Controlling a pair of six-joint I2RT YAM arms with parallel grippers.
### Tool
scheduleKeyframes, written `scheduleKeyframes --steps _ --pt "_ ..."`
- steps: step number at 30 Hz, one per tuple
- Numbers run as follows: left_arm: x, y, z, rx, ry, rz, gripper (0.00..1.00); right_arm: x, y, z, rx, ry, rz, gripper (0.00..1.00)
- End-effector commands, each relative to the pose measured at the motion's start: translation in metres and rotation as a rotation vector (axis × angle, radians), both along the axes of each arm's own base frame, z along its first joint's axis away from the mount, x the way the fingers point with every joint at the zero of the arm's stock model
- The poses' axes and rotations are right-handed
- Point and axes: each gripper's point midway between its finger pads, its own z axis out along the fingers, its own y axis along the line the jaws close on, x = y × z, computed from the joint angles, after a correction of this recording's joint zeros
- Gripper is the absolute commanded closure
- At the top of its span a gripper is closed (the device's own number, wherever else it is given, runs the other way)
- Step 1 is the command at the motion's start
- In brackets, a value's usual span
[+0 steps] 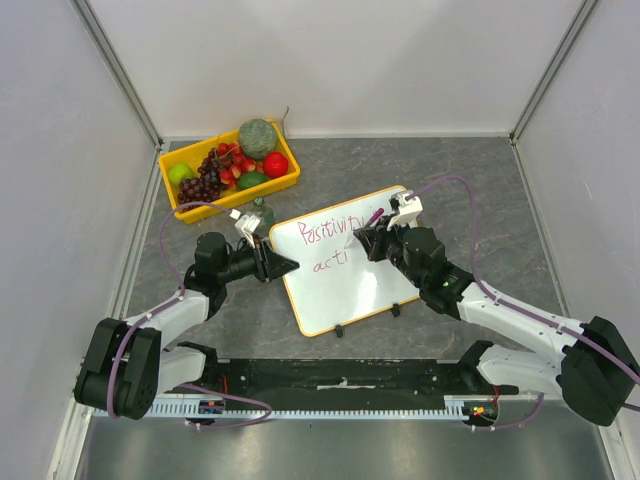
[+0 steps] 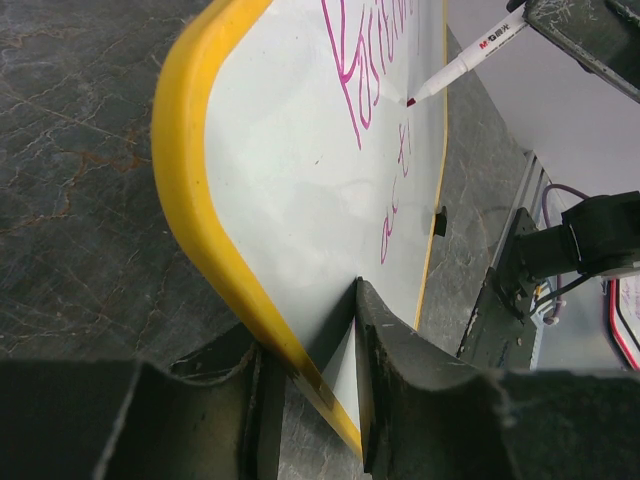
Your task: Write a sentence on the whiteboard
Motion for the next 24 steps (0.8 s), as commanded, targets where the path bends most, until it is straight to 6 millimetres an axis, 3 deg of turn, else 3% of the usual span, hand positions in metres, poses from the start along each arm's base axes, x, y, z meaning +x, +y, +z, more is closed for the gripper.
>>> scheduleKeyframes --steps 1,12,24 --pt "0.0 -0.001 -0.009 0.047 -0.028 -0.018 0.98 0.006 0.003 0.014 0.043 -0.03 -0.006 1.0" --pt "0.0 0.0 -0.01 0.049 -0.027 -0.015 0.98 -0.001 -0.006 0.031 0.077 -0.053 -0.006 1.0" --pt "0.001 0.0 -0.009 0.049 -0.027 -0.015 0.98 -0.005 -0.02 0.011 0.03 -0.025 -0.031 1.0"
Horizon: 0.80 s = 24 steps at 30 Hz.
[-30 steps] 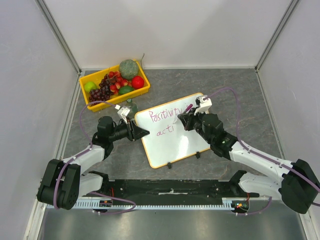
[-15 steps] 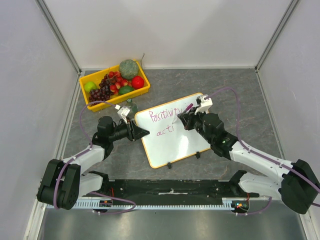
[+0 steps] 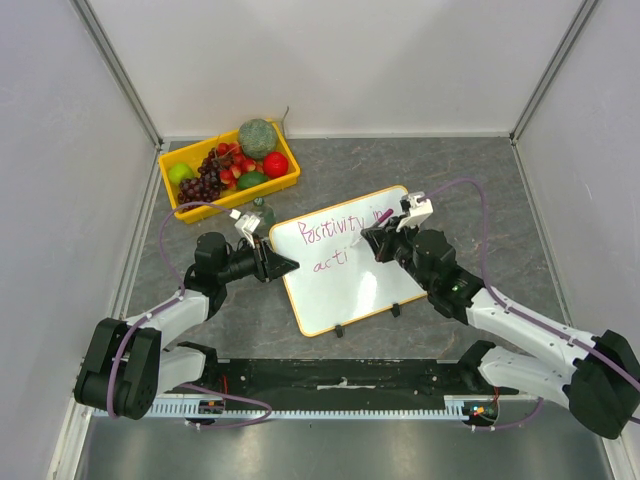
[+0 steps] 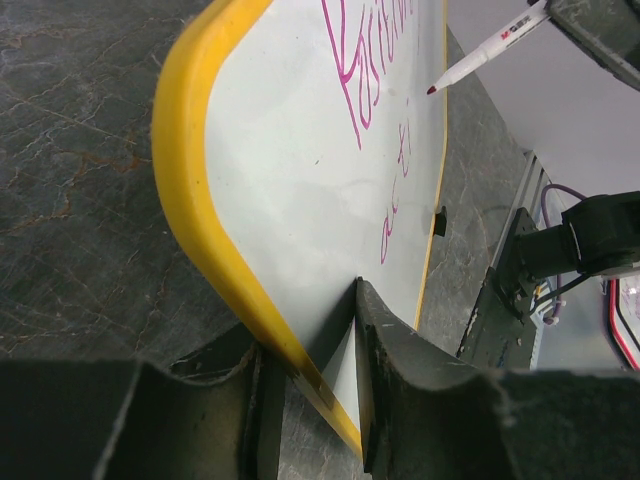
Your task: Write a sentence on the whiteboard
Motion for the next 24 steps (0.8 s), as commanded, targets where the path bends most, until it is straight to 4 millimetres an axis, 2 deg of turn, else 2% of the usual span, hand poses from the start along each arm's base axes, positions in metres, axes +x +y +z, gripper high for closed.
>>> scheduleKeyframes --steps 1,14,24 --pt "0.001 -0.001 -0.01 0.049 -0.025 -0.016 0.98 -0.002 -0.007 -0.002 -0.006 -0.004 -0.011 1.0" --pt "0.0 0.0 -0.01 0.049 -0.025 -0.018 0.98 0.0 -0.005 -0.015 -0.01 0.016 -0.01 1.0" --pt "0.0 -0.001 -0.01 0.049 -0.025 -0.02 0.98 -0.007 0.0 -0.032 -0.041 0.052 0.04 1.0"
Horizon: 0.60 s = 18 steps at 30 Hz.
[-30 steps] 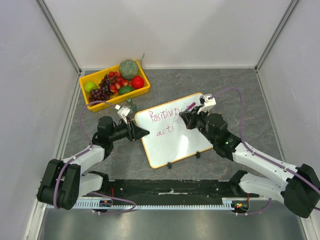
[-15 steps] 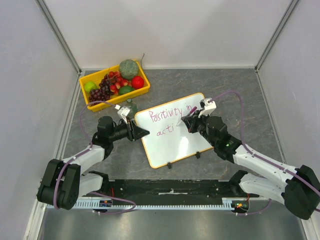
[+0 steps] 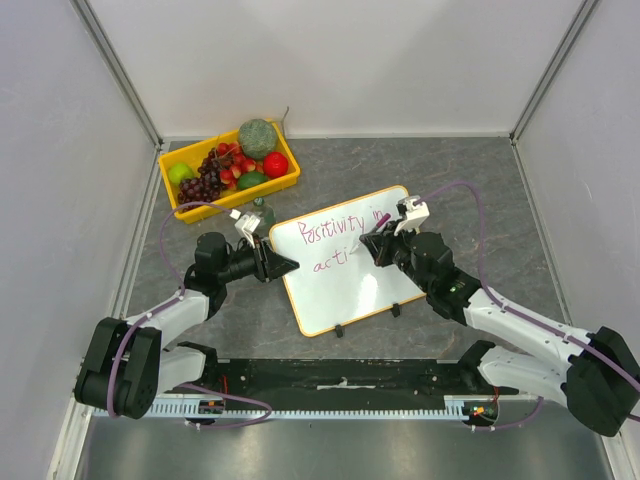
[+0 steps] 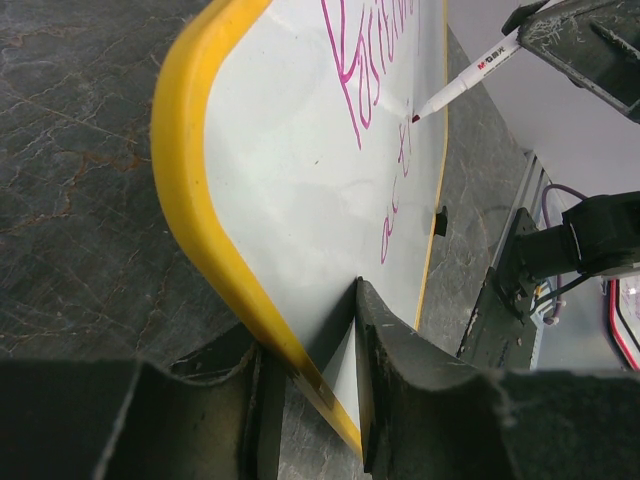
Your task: Write a sentence on the whiteboard
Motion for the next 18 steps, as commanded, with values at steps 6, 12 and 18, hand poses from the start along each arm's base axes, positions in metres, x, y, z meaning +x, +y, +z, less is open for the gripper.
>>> scheduleKeyframes --steps 6,12,18 --pt "0.0 -0.001 -0.009 0.047 -0.026 -0.021 0.98 -0.01 -0.006 -0.02 -0.047 0.03 0.025 1.0" --pt "0.0 -0.001 -0.01 0.048 -0.026 -0.021 0.98 -0.009 -0.014 -0.021 -0.06 0.023 -0.008 1.0" --pt "0.0 -0.001 -0.009 0.047 -0.026 -0.022 0.98 0.0 -0.017 -0.009 -0.062 -0.004 -0.043 1.0"
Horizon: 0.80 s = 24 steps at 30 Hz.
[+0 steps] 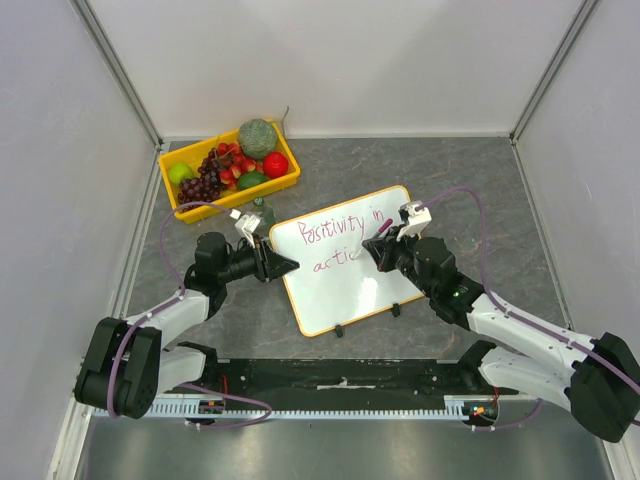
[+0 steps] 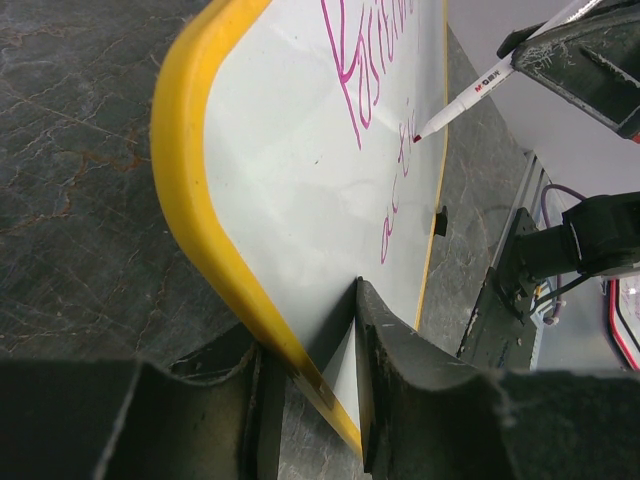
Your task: Write a sentence on the whiteboard
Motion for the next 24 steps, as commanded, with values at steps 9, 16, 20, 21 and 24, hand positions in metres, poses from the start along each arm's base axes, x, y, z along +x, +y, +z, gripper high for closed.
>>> scheduleKeyframes --steps 9,16,20,21,24 --pt "0.0 -0.001 -0.009 0.047 -0.027 -0.019 0.98 0.022 -0.007 0.025 -0.037 -0.057 -0.072 1.0" --pt "0.0 -0.001 -0.009 0.047 -0.029 -0.021 0.98 0.024 0.002 0.034 -0.013 -0.065 -0.041 1.0" --pt "0.0 -0.001 -0.009 0.047 -0.026 -0.021 0.98 0.019 0.007 0.035 0.01 -0.058 -0.003 1.0" --pt "0.0 0.0 -0.009 0.047 -0.026 -0.019 0.98 0.017 0.008 0.037 0.021 -0.062 0.005 1.0" --pt "0.0 -0.001 -0.009 0.047 -0.028 -0.019 0.98 0.014 0.005 0.042 0.039 -0.07 0.005 1.0"
